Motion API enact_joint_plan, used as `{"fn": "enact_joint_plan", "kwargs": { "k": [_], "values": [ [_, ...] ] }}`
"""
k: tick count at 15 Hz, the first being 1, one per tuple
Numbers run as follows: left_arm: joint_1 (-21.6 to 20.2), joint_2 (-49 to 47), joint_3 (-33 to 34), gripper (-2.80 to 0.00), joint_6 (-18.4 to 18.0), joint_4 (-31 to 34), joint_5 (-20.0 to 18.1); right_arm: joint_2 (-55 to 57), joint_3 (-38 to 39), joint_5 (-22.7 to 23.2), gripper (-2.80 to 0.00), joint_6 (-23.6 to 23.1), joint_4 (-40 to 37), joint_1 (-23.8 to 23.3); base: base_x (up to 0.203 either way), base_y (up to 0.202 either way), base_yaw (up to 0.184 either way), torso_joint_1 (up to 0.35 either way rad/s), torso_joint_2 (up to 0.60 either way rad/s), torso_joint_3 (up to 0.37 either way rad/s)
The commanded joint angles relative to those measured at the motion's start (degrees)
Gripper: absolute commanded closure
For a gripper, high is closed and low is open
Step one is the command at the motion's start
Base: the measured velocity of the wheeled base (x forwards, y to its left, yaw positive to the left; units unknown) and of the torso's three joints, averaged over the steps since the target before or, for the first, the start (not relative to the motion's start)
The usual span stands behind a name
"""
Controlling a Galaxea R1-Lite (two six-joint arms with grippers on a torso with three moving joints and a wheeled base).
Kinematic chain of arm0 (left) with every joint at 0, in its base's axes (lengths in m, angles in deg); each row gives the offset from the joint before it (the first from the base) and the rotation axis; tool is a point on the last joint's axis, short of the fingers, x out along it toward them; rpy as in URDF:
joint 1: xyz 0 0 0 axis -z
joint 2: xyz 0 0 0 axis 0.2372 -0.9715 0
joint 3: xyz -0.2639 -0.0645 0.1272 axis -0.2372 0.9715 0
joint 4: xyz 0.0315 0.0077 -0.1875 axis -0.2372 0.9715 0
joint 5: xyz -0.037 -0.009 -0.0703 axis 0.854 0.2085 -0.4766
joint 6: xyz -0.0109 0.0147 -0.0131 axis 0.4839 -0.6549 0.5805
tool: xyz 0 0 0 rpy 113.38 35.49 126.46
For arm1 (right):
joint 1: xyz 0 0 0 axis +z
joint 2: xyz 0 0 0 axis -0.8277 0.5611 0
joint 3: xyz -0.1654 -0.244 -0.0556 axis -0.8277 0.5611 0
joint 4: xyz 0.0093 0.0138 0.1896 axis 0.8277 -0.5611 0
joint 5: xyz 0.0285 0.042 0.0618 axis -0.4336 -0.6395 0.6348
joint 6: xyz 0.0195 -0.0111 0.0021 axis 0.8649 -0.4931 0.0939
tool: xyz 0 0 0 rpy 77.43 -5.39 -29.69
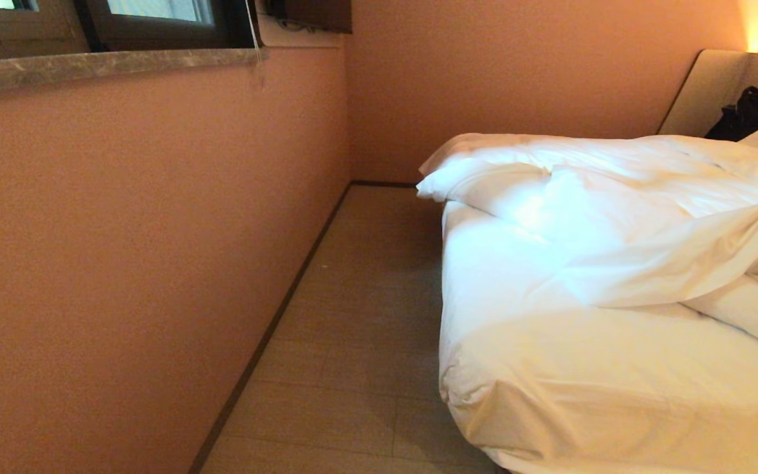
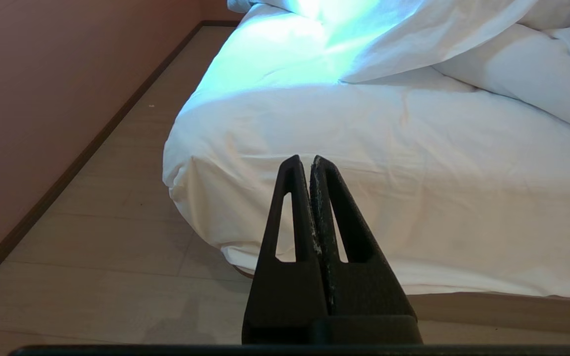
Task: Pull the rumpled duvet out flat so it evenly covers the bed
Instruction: Hold the folded corner of the quilt
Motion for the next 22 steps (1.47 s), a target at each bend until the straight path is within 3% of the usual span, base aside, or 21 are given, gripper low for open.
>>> {"fn": "enact_joint_plan", "kwargs": {
  "k": [1,7,9,22],
  "values": [
    [0.0,0.0,0.0,0.00,-0.1,-0.1,-0.1,0.0,0.0,0.0,0.00,0.0,0.0,0.0,0.000,0.000,0.000,0.000,0.00,0.000],
    [0.0,-0.1,-0.1,0.00,-0.5,0.2,-0.1,0.0,0.0,0.0,0.00,0.0,0.0,0.0,0.000,0.000,0.000,0.000,0.00,0.000],
    [0.0,-0.1,-0.1,0.00,-2.6,0.4,-0.2,0.0,0.0,0.0,0.00,0.0,0.0,0.0,0.000,0.000,0.000,0.000,0.00,0.000],
    [0.0,-0.1,-0.1,0.00,-3.0,0.3,-0.5,0.0,0.0,0.0,0.00,0.0,0.0,0.0,0.000,0.000,0.000,0.000,0.00,0.000]
  ]
}}
